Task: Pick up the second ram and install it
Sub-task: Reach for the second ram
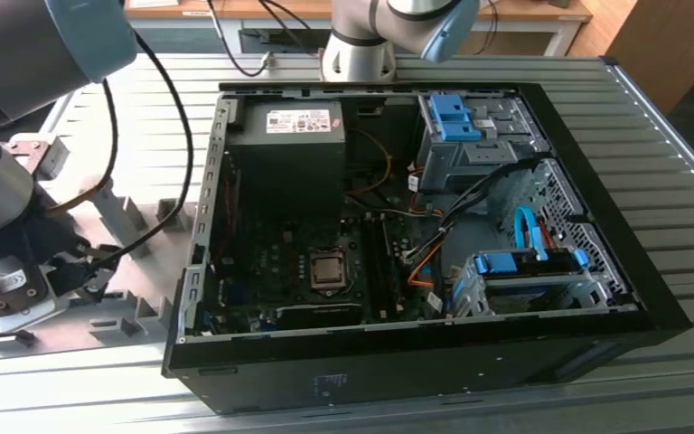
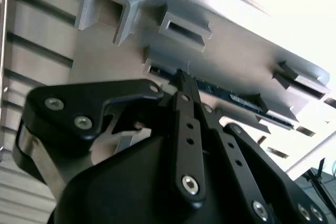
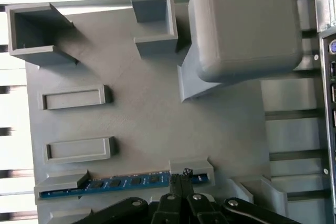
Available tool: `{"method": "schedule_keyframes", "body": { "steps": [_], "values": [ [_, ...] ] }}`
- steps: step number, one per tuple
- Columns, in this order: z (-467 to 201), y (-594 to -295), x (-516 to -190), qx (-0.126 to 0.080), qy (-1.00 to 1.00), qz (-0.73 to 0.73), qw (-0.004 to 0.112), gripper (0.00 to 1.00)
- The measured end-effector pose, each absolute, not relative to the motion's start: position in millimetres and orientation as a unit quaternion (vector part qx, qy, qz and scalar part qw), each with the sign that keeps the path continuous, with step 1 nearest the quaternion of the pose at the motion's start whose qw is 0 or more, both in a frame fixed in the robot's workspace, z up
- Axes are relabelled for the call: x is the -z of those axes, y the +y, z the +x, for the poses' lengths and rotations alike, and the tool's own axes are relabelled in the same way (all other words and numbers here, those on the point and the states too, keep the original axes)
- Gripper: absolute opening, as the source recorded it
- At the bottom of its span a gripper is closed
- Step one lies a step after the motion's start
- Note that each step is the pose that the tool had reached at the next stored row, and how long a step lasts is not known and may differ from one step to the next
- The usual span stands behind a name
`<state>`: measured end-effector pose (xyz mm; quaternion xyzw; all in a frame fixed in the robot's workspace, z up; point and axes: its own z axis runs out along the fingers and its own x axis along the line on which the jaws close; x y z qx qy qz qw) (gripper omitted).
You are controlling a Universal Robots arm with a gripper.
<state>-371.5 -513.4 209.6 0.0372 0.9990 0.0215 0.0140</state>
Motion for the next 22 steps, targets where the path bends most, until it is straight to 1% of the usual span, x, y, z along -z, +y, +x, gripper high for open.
{"method": "schedule_keyframes", "body": {
  "steps": [11, 22],
  "values": [
    [-410, -513, -209, -0.022, 0.999, 0.037, 0.017, 0.11],
    [-410, -513, -208, -0.022, 0.999, 0.037, 0.017, 0.11]
  ]
}}
